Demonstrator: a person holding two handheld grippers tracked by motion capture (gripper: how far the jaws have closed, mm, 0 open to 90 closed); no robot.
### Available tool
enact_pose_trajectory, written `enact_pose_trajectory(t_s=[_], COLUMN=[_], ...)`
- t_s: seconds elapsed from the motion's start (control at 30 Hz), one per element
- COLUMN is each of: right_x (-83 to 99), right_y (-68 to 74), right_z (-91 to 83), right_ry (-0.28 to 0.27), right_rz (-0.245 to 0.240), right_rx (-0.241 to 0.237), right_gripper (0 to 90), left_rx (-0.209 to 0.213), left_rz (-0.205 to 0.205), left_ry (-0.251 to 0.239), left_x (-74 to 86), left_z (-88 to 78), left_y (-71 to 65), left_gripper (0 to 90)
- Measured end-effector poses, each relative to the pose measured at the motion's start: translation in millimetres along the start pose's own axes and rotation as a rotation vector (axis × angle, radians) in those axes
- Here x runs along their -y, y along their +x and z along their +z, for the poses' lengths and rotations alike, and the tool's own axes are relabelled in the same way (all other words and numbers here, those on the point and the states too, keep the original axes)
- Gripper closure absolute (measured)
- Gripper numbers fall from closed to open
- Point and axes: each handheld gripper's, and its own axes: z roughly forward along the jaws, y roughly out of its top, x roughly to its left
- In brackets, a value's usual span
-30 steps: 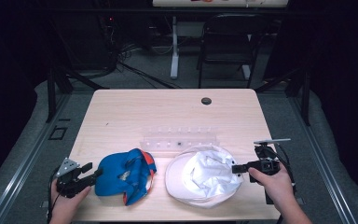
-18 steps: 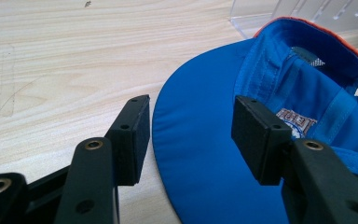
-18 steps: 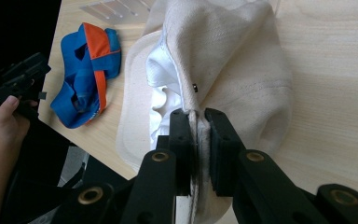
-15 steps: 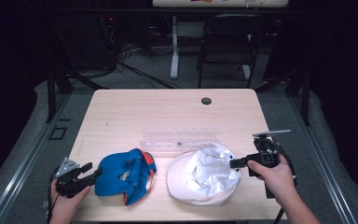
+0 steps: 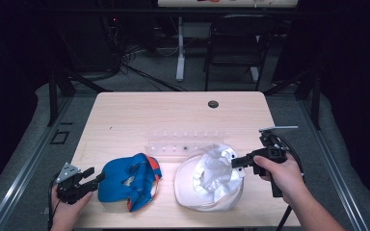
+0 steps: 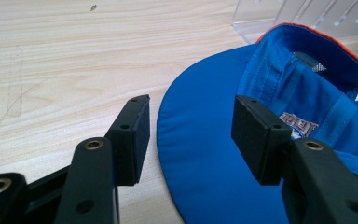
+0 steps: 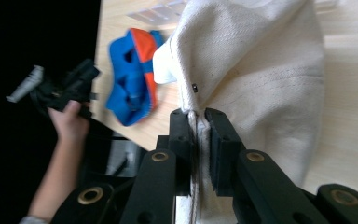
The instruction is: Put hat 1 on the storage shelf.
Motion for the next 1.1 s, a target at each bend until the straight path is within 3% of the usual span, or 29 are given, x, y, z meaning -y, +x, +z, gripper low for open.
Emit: enact_pose_trajectory(t_s=[0.23, 0.47, 0.8, 1.03, 1.1], right_x=[-3.8, -8.7, -18.0, -23.9, -28.5], right_y=[4.3, 15.3, 38.5, 41.8, 41.0], right_z=[-1.3, -5.7, -21.4, -22.6, -23.1], right_ry=[-0.022, -0.044, -0.092, -0.134, -0.149], right_rz=[0.054, 0.053, 0.034, 0.055, 0.085], right_rx=[-0.118, -0.213, -0.263, -0.283, -0.322], right_gripper=[81.7, 81.7, 81.6, 81.6, 81.6], left_rx=[-0.003, -0.002, -0.006, -0.016, -0.018], left_rz=[-0.011, -0.012, -0.024, -0.043, -0.042], left_ry=[-0.004, -0.01, -0.025, -0.038, -0.039], left_x=[0.2, 0.2, 0.0, 0.4, 0.1], left_z=[-0.8, -2.3, -5.2, -7.7, -7.7], left_y=[1.2, 0.0, 1.4, 4.7, 5.2], left_gripper=[47.4, 47.4, 47.4, 47.4, 47.5])
